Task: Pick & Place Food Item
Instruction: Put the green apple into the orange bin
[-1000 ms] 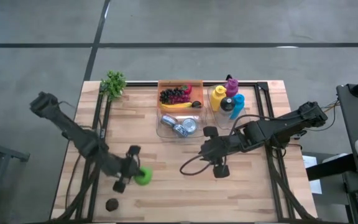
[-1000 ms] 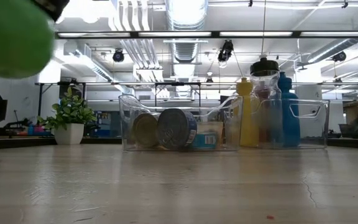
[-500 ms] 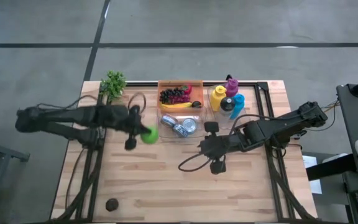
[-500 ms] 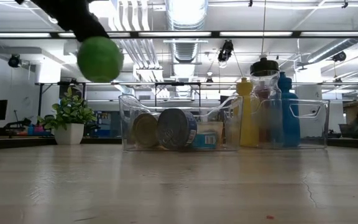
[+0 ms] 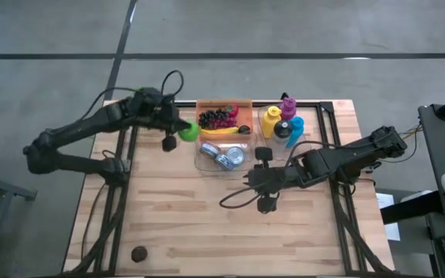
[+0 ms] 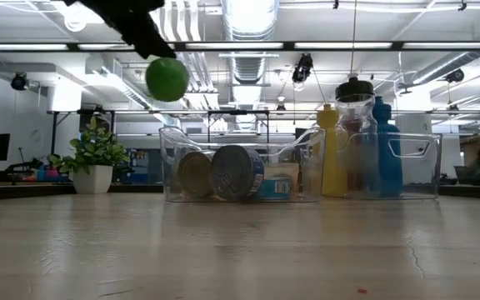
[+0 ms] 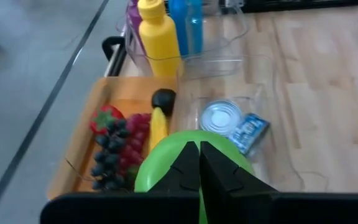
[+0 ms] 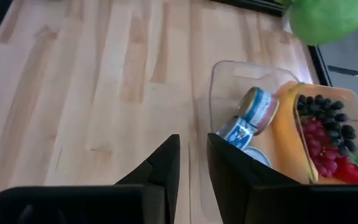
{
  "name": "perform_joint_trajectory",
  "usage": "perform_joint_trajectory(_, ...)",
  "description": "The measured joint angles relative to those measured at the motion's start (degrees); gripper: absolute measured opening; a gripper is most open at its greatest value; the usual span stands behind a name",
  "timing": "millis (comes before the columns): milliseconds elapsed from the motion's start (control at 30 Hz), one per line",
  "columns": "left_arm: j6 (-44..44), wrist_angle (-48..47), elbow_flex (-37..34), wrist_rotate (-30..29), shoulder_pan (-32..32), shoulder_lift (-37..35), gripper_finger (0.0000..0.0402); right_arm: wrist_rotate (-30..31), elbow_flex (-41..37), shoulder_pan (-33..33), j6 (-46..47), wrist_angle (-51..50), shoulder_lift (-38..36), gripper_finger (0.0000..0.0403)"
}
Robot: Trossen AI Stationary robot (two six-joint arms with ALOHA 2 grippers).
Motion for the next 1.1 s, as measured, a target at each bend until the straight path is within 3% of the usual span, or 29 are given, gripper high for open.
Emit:
perform_joint_trajectory(300, 10.1, 0.1, 14.7, 3.5, 0.5, 17.0, 0.0, 5.3, 0.0, 0.0, 1.3, 0.0, 0.0, 0.0091)
perform_joint_trajectory(667, 12.6, 0.1, 33.0, 7.9, 3.8, 38.6, 0.0, 5.8, 0.0, 0.0, 5.9, -0.7, 0.0, 0.0073)
perform_joint_trajectory(833, 15.2, 0.8, 37.0, 11.4, 6.6, 44.8, 0.0, 5.8, 0.0, 0.0, 6.4, -0.8, 0.0, 0.0068)
perform_joint_trajectory(1100, 13.5, 6.2, 38.2, 12.2, 8.6, 50.2, 0.0, 5.8, 0.0, 0.0, 6.4, -0.9, 0.0, 0.0079)
